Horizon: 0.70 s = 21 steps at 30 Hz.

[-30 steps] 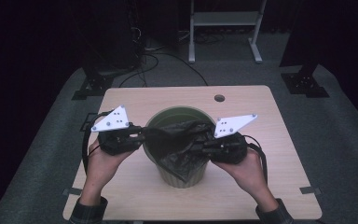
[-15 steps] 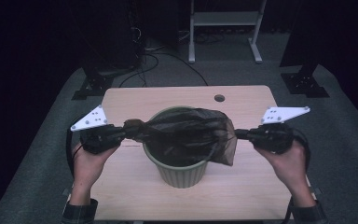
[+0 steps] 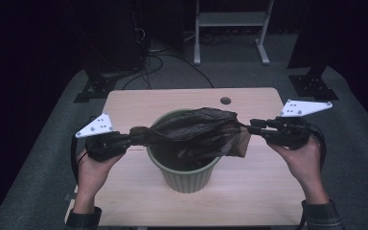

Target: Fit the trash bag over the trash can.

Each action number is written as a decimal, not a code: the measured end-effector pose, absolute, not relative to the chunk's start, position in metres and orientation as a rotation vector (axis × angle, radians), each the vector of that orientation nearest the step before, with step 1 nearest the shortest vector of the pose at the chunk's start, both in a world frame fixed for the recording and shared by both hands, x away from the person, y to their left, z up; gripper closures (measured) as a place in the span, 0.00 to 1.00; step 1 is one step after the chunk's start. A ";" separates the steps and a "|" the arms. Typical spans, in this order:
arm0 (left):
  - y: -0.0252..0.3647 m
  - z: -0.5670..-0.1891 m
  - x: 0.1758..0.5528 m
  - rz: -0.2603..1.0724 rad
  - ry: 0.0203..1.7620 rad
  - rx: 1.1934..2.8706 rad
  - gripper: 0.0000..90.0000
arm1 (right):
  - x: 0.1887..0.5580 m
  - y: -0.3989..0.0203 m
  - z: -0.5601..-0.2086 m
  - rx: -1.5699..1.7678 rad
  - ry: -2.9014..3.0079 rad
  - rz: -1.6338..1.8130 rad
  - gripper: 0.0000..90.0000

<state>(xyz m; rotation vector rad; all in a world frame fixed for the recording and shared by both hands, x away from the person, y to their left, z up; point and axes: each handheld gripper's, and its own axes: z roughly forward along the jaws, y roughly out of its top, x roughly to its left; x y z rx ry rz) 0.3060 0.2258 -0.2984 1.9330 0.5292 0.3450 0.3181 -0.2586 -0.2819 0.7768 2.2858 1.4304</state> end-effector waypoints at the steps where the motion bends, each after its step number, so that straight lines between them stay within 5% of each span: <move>1: 0.226 -0.299 0.306 0.344 0.530 1.933 1.00 | 0.319 -0.256 -0.278 0.763 2.253 1.453 0.70; 11: 0.229 -0.299 0.308 0.333 0.525 1.935 1.00 | 0.358 -0.229 -0.279 0.673 2.308 1.515 0.62; 14: 0.228 -0.298 0.307 0.329 0.515 1.938 0.98 | 0.366 -0.217 -0.282 0.650 2.348 1.518 0.81; 16: 0.226 -0.297 0.306 0.343 0.500 1.936 0.87 | 0.369 -0.212 -0.281 0.645 2.360 1.548 0.97; 21: 0.221 -0.282 0.302 0.405 0.472 1.927 0.54 | 0.373 -0.195 -0.272 0.607 2.383 1.560 1.00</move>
